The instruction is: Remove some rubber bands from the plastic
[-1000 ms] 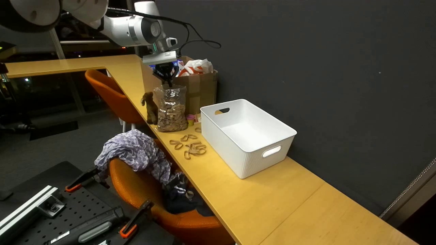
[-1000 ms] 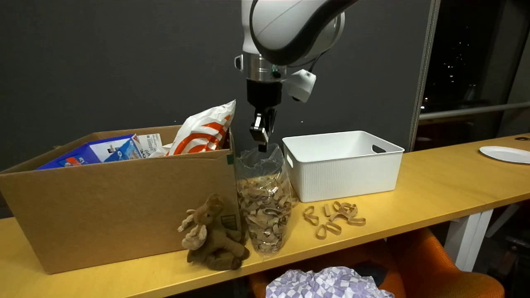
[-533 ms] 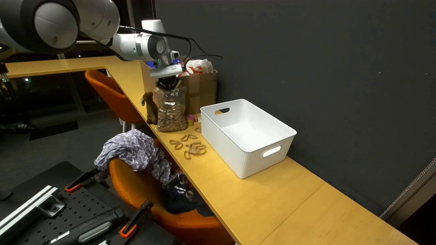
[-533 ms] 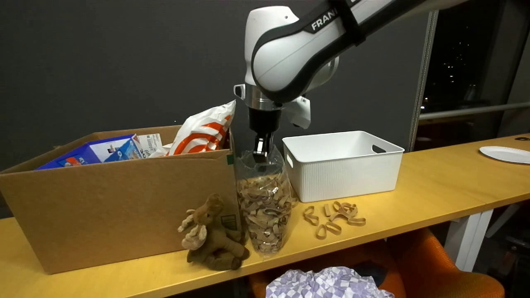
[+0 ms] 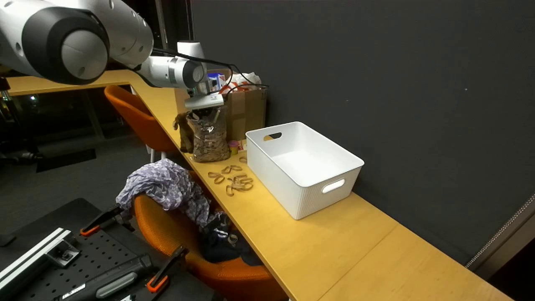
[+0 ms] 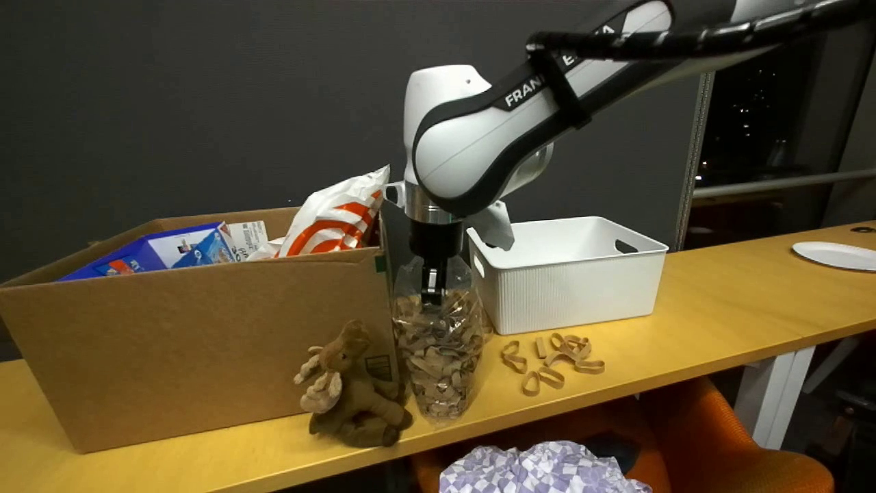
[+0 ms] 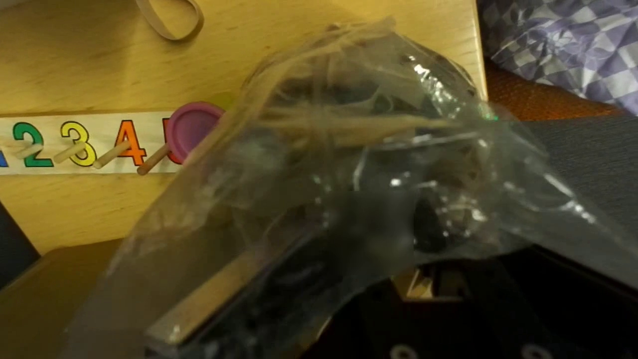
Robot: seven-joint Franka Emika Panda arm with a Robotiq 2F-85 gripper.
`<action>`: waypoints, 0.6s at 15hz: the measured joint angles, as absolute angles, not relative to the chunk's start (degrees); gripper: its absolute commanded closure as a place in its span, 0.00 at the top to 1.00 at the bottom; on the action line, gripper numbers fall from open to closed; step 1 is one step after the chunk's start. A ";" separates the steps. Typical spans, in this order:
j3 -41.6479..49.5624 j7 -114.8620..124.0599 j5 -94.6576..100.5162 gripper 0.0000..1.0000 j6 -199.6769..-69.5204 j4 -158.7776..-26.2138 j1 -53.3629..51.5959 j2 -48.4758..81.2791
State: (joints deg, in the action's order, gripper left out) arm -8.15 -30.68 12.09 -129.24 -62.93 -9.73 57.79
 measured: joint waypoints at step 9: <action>-8.32 -34.36 10.87 0.86 -124.13 -55.29 -7.85 64.18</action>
